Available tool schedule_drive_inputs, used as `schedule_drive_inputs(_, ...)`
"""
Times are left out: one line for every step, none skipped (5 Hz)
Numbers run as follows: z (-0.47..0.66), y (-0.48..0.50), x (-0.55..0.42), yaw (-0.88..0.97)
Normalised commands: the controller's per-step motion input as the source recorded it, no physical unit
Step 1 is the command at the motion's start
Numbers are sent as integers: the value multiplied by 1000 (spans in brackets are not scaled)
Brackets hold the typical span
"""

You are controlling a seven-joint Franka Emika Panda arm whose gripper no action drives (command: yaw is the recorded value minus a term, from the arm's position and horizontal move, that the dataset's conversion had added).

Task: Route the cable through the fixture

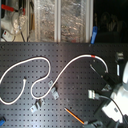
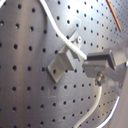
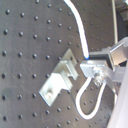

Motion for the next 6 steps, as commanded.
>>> schedule_drive_inputs(17, 0, 0, 0)
schedule_drive_inputs(62, 232, -119, 243)
schedule_drive_inputs(16, 67, -4, 426)
schedule_drive_inputs(161, 1, 1, 0)
schedule_drive_inputs(262, -274, 79, -383)
schedule_drive_inputs(0, -7, -7, 0)
